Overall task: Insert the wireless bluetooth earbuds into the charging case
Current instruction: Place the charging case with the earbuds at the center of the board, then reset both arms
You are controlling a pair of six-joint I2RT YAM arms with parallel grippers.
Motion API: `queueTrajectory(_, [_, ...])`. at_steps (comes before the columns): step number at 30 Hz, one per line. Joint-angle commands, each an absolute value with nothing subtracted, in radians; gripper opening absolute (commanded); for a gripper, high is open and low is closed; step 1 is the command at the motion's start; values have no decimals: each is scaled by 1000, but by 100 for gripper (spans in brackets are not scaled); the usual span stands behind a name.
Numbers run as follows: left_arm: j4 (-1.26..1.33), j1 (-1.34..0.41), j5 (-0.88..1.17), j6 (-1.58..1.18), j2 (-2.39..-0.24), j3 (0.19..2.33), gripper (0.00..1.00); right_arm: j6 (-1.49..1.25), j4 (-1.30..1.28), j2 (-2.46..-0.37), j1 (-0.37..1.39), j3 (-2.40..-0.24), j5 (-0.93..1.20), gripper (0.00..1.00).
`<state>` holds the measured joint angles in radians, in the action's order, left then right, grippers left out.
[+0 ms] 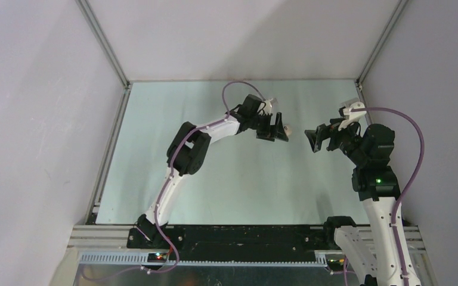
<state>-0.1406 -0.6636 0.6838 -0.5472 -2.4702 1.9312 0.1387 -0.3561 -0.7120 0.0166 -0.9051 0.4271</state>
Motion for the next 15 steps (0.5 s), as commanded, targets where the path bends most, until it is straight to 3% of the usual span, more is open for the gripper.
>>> queueTrajectory(1, [-217,-652,649,-452,-2325,1795,99,133,-302,-710,36,-905,415,99])
queueTrajectory(8, [-290,-588,624,-182,-1928,1586,99,107,-284,-713,74,-906,383,100])
queueTrajectory(15, [-568,-431,509,140,-1543,1549,99,130,-308,-693,141,-928,374,99])
